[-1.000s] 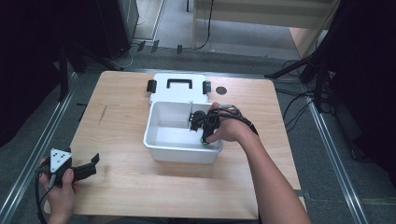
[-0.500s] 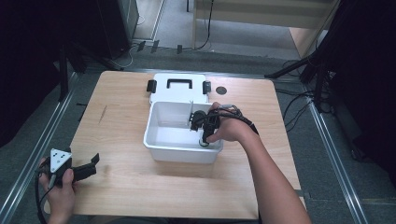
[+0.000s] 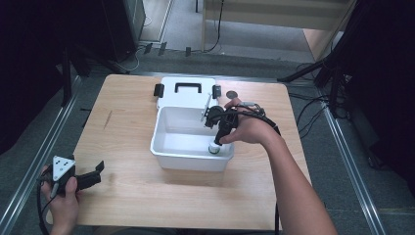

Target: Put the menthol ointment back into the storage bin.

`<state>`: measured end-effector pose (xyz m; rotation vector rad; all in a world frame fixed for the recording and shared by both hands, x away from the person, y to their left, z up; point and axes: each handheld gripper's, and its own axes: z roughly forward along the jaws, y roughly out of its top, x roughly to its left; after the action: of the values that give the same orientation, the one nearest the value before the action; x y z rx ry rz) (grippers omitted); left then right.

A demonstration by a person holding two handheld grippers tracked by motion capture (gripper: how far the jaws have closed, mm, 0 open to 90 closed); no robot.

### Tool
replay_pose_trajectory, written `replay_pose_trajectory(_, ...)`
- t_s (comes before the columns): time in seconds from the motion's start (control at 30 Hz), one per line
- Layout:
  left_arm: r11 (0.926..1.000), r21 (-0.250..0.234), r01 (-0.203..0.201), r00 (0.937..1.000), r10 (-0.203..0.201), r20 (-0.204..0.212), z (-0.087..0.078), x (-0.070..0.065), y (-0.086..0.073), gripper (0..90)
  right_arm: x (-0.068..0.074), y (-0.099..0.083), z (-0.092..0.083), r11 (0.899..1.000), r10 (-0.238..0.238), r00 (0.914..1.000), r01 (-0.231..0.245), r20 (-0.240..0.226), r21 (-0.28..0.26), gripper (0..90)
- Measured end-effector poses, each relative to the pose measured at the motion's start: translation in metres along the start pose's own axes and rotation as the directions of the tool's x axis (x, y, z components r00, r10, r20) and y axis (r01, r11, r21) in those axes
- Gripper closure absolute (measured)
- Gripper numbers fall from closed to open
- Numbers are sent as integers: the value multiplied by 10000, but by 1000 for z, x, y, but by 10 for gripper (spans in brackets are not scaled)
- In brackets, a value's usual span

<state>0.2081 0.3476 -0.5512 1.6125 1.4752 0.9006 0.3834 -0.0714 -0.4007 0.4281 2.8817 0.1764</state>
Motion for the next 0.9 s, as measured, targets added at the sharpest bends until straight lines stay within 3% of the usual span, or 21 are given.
replay_pose_trajectory(0.17,10000,-2,-3,10000,3,17,0,0,0,0,-2,-5,-19,9978,527,9986,-529,-57,-388,267)
replay_pose_trajectory(0.3,10000,18,-10,10000,10,19,0,0,0,0,-2,-12,-33,9956,850,9962,-841,191,-409,193)
replay_pose_trajectory(0.5,10000,6,-14,10000,14,5,0,0,0,0,-4,-27,-52,9855,1579,9874,-1567,139,-652,125)
replay_pose_trajectory(0.7,10000,14,-31,10000,31,-6,0,0,0,0,-14,-54,-66,9660,2460,9689,-2427,280,-891,52)
replay_pose_trajectory(0.9,10000,-5,-45,10000,45,-45,0,-1,0,0,-21,-82,-71,9498,3023,9527,-2983,305,-947,30)
